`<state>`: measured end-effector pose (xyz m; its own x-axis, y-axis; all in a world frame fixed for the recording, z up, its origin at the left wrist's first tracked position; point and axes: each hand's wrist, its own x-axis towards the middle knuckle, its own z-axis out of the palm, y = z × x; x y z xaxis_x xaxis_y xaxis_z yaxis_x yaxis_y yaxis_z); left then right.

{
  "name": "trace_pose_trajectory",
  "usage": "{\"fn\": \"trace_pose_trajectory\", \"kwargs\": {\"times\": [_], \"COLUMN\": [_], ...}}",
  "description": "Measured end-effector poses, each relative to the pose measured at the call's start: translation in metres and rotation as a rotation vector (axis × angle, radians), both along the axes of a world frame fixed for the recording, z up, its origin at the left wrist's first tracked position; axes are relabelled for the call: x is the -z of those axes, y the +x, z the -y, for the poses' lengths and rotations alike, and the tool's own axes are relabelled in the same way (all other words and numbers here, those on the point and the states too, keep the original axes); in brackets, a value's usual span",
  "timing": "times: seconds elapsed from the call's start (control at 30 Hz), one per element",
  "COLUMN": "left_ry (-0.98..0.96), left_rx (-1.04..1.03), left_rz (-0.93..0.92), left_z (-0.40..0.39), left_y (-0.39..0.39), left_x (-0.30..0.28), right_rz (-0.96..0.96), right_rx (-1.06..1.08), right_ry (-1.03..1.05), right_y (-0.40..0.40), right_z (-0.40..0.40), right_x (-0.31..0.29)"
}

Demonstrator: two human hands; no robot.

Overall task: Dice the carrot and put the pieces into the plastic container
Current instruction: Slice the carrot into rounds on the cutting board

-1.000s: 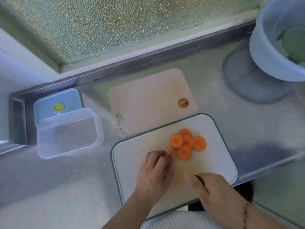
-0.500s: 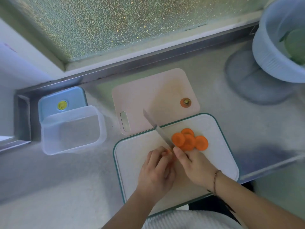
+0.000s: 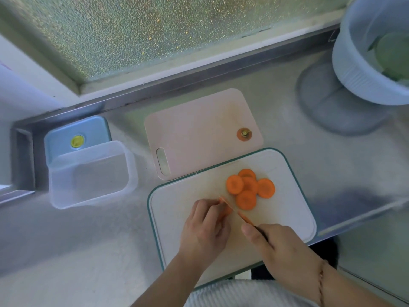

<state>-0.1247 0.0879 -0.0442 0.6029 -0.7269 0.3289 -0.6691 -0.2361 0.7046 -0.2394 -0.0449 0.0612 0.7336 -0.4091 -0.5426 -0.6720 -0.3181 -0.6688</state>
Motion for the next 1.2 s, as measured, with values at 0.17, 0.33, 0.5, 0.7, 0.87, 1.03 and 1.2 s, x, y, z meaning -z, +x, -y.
{"fn": "trace_pose_trajectory", "kwargs": {"times": [0.17, 0.33, 0.5, 0.7, 0.87, 1.03, 1.2], "left_ry": [-0.001, -0.003, 0.022, 0.002, 0.01, 0.007, -0.009], "left_rx": [0.002, 0.009, 0.003, -0.013, -0.042, -0.058, -0.03], "left_rz": [-0.008, -0.015, -0.011, -0.002, -0.032, -0.07, -0.048], "left_z": [0.0, -0.001, -0.002, 0.001, -0.001, -0.001, -0.001], "left_y": [-0.001, 0.0, 0.002, 0.004, 0.005, 0.002, 0.004], "left_x": [0.001, 0.004, 0.007, 0.005, 0.003, 0.003, 0.003], "right_rz": [0.003, -0.024, -0.035, -0.03, -0.059, -0.145, -0.144], "right_rx": [-0.001, -0.018, -0.055, -0.069, -0.043, 0.013, 0.055], "right_ry": [0.015, 0.029, 0.034, -0.002, 0.011, 0.056, 0.009], "right_y": [0.004, 0.009, 0.022, 0.029, 0.033, 0.034, 0.033], "right_z": [0.0, 0.0, 0.001, 0.0, -0.003, -0.001, -0.002], "right_x": [-0.001, 0.002, 0.012, 0.021, 0.016, 0.011, 0.024]}}
